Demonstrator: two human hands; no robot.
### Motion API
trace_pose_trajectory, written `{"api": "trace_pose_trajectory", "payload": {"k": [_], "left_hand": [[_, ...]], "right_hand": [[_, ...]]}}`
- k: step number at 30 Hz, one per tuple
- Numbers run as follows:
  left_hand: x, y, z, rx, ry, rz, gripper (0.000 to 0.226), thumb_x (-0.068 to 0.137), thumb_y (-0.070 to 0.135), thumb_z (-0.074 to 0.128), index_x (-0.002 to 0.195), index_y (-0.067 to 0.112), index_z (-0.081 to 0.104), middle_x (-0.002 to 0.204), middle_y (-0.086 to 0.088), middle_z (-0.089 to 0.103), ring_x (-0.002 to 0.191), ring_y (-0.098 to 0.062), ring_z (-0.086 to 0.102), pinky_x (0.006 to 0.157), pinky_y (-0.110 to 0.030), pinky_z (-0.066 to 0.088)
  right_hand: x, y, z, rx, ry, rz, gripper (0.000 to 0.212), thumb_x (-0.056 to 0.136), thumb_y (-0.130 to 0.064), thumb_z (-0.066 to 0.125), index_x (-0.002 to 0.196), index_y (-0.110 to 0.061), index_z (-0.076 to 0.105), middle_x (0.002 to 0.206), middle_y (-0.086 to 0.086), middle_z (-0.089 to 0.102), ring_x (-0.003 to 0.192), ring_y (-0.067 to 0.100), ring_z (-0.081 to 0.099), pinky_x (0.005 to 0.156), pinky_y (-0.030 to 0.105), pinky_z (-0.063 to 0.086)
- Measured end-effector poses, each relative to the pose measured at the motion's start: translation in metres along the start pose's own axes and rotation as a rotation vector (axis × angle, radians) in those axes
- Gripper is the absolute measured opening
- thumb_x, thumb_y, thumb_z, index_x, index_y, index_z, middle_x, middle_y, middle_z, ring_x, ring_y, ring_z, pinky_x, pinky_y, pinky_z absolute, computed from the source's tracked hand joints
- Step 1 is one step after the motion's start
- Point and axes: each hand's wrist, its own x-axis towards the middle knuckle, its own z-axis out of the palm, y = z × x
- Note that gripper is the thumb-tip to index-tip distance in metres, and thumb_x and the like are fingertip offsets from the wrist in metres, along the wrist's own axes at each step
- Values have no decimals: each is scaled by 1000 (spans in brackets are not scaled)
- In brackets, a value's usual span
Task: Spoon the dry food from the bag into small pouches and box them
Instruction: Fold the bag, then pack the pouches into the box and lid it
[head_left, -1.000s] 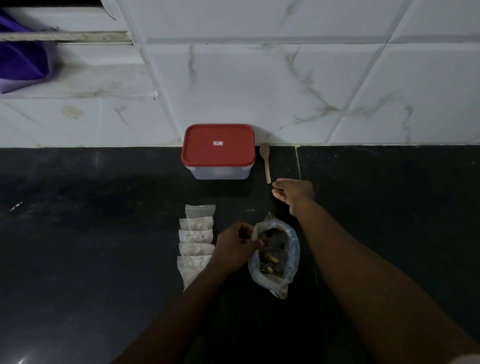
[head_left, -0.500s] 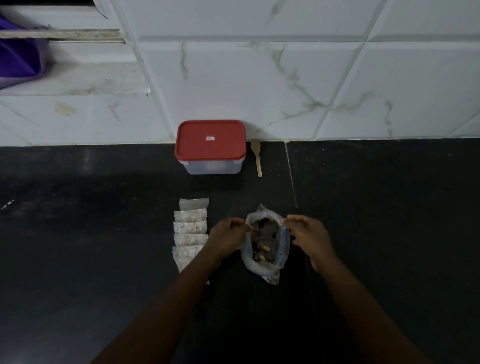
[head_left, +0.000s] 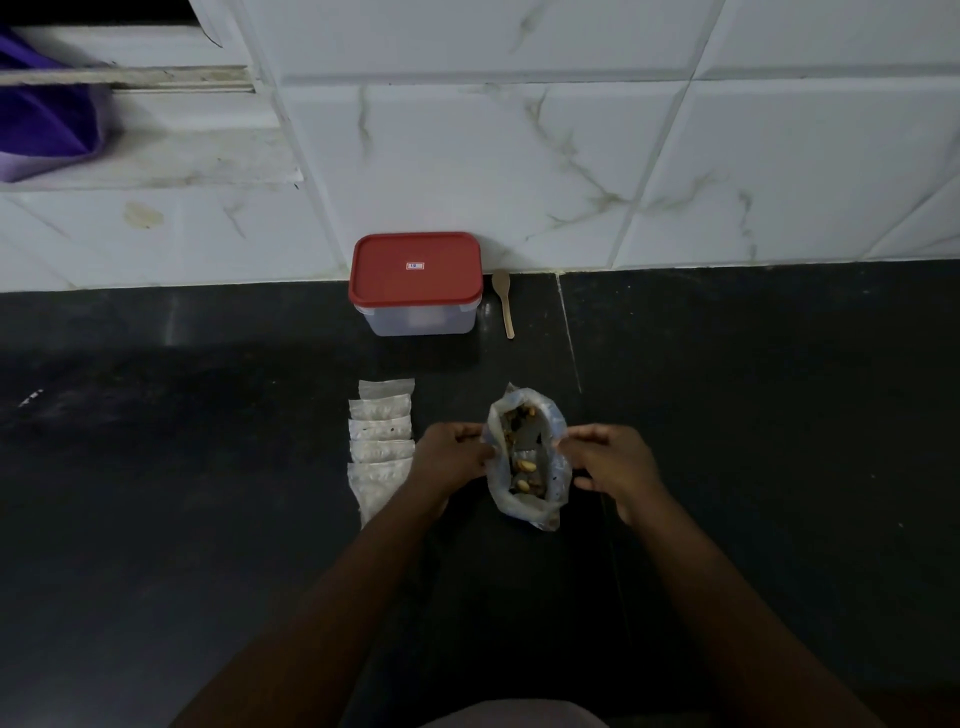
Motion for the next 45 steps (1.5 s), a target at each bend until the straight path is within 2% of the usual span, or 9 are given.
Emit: {"api": "trace_pose_trajectory", "payload": {"k": [5, 9, 14, 18, 22, 26, 31, 36, 45], "left_hand": [[-2, 2, 0, -33, -57, -29, 21, 94, 8, 67, 114, 9, 72, 107, -10, 76, 100, -21, 74, 87, -37, 63], [-9, 6, -4, -124, -59, -20, 19, 97, 8, 65, 116, 4, 68, 106, -10, 75, 95, -18, 74, 70, -26, 61], [-11, 5, -10, -38, 28, -2, 9, 94, 10, 71, 102, 9, 67, 102, -11, 74, 88, -17, 73, 67, -27, 61], [-14, 3, -13, 444, 265, 251, 18, 87, 11, 76, 84, 20, 61, 84, 2, 65, 76, -10, 64, 60, -20, 51], [-19, 1, -9, 552, 355, 340, 21, 85, 9, 71, 79, 21, 56, 86, 1, 61, 78, -14, 61, 66, -30, 54], [-16, 4, -11, 452, 202, 251, 13, 92, 19, 70, 96, 22, 58, 97, 1, 62, 81, -8, 60, 62, -18, 44], [-20, 8, -17, 56, 40, 52, 15, 100, 21, 62, 114, 17, 66, 110, -5, 71, 101, -18, 69, 88, -36, 60], [-25, 11, -30, -323, -69, -66, 22, 102, 8, 50, 119, 10, 65, 118, -13, 69, 106, -23, 67, 82, -31, 57], [-25, 3, -26, -284, -71, -167, 25, 98, -3, 56, 118, 9, 62, 122, -14, 66, 106, -23, 67, 75, -31, 57]], "right_hand": [[-11, -7, -2, 190, -138, 98, 24, 92, -21, 73, 114, -14, 68, 108, 7, 74, 100, 21, 71, 76, 38, 60], [-14, -5, -6, 302, -156, 103, 22, 96, -24, 69, 115, -14, 70, 109, 8, 75, 103, 24, 71, 83, 40, 59], [-19, -4, -11, 336, -226, 124, 21, 91, -20, 73, 111, -14, 73, 108, 9, 76, 103, 24, 72, 79, 39, 59], [-16, 2, -6, 15, 66, -107, 13, 87, -12, 78, 98, -17, 72, 94, 6, 77, 83, 17, 75, 64, 33, 62], [-12, 8, -1, -394, 361, -369, 15, 86, -14, 75, 83, -25, 65, 80, -2, 68, 74, 15, 68, 69, 41, 63], [-16, 1, 1, -208, 125, -198, 11, 91, -20, 72, 97, -24, 65, 98, 1, 69, 87, 17, 71, 69, 37, 65], [-24, -13, -5, 85, -175, -2, 22, 96, -27, 65, 113, -15, 70, 107, 9, 74, 98, 23, 72, 72, 36, 60], [-25, -13, -17, 338, -283, 62, 26, 101, -21, 54, 115, -7, 71, 115, 16, 74, 107, 30, 71, 88, 43, 58], [-21, -1, -16, 335, -438, 47, 30, 100, -2, 53, 125, -8, 68, 122, 13, 74, 115, 26, 71, 96, 38, 57]]}}
